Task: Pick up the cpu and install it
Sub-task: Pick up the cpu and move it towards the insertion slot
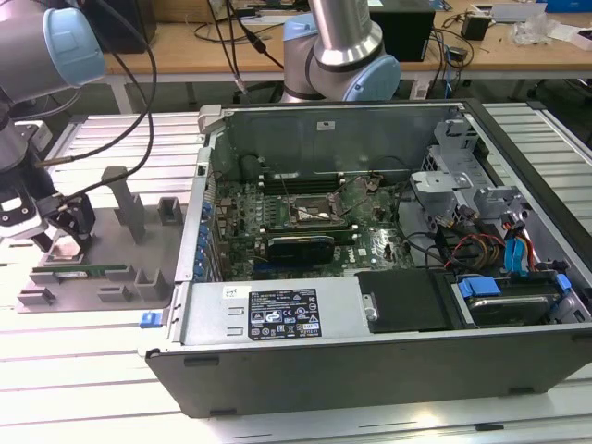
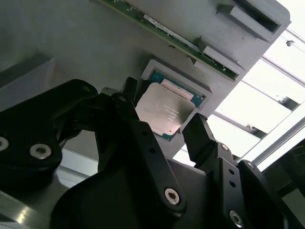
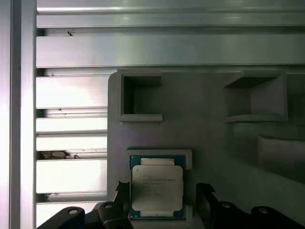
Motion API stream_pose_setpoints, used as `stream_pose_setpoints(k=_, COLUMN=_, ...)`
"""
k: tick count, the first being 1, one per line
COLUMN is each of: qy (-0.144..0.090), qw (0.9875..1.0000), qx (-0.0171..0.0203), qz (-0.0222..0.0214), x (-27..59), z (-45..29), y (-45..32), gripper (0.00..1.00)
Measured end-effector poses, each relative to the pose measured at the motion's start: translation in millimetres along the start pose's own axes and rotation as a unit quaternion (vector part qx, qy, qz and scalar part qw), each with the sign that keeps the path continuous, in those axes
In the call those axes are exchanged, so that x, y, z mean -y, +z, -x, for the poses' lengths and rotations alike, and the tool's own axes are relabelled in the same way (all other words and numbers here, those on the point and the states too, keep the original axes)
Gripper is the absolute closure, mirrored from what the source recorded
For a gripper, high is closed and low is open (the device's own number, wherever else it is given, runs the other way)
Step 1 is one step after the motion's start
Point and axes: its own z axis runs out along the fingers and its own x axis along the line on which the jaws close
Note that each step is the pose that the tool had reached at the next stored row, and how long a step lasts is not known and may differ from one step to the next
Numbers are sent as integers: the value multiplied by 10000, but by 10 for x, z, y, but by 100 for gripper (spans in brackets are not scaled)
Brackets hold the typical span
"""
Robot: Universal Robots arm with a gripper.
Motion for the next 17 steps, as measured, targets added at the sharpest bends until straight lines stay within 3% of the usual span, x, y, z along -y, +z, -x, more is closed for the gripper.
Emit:
stream_pose_setpoints(k=4, qy=-43, qw=10000, qx=-2, qz=30, x=-9, z=-2, y=33, gripper=34)
stream_pose_setpoints(k=15, qy=-49, qw=10000, qx=-4, qz=32, x=-40, z=-35, y=85, gripper=34)
stream_pose_setpoints(k=17, qy=-48, qw=10000, qx=-9, qz=-6, x=-41, z=-35, y=89, gripper=34)
